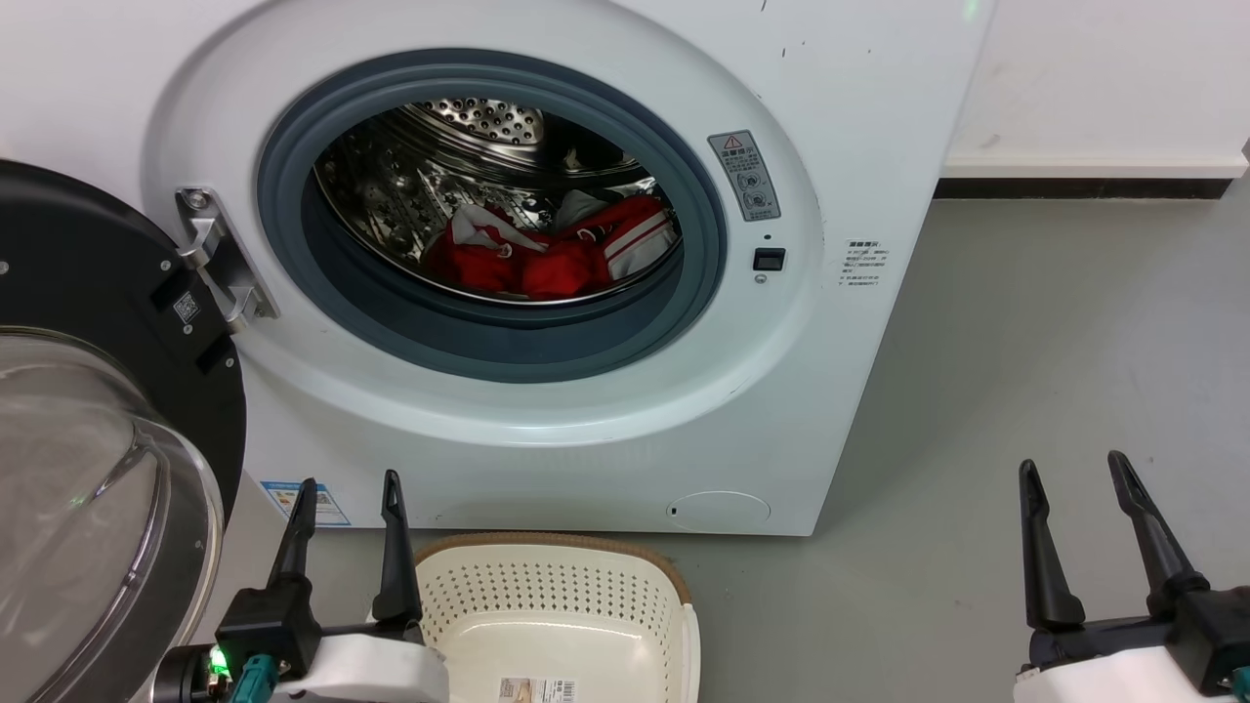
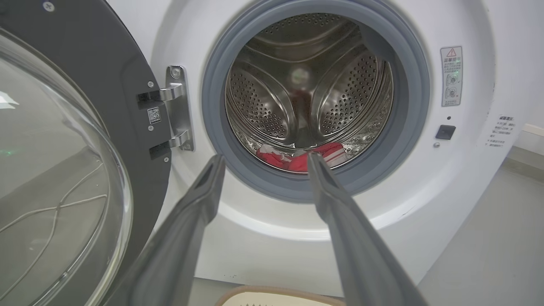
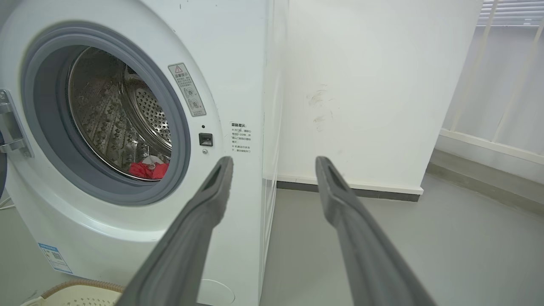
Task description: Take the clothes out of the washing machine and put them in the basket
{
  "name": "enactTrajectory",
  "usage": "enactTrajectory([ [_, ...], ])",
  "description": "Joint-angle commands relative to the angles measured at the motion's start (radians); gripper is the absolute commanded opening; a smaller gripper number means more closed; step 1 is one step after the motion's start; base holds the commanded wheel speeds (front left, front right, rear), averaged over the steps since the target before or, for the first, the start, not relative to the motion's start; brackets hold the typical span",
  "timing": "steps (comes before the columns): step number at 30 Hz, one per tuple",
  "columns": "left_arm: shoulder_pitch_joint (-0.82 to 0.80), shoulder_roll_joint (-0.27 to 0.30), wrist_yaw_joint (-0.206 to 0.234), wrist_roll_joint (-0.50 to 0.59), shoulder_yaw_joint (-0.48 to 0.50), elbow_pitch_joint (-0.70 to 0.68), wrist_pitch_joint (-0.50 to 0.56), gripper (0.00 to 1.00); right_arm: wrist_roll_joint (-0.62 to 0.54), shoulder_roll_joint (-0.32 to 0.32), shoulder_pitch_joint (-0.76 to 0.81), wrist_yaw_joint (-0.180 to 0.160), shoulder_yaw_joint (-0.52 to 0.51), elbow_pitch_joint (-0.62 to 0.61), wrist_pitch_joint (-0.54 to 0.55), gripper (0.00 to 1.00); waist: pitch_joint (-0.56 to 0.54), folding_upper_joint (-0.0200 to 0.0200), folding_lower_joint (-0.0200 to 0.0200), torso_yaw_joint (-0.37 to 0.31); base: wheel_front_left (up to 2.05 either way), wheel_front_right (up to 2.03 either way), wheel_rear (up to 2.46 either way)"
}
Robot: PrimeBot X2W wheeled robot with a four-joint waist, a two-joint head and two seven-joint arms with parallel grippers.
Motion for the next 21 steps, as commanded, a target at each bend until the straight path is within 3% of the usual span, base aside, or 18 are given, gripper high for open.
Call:
enactTrajectory([
  [1, 0.014, 0.001, 0.005, 0.018, -0.002, 0.002, -0.01, 1.0, -0.022, -0.001, 0.015, 0.0, 0.001, -0.007, -0.009, 1.0, 0.0, -0.0001, 0.0, -0.001, 0.0, 0.0, 0.0],
  [21, 0.012, 0.001, 0.004, 0.013, 0.003, 0.044, -0.015, 1.0, -0.02, 0.0, 0.021, 0.0, 0.001, 0.014, -0.015, 1.0, -0.004, -0.0001, 0.0, 0.001, 0.0, 0.0, 0.0],
])
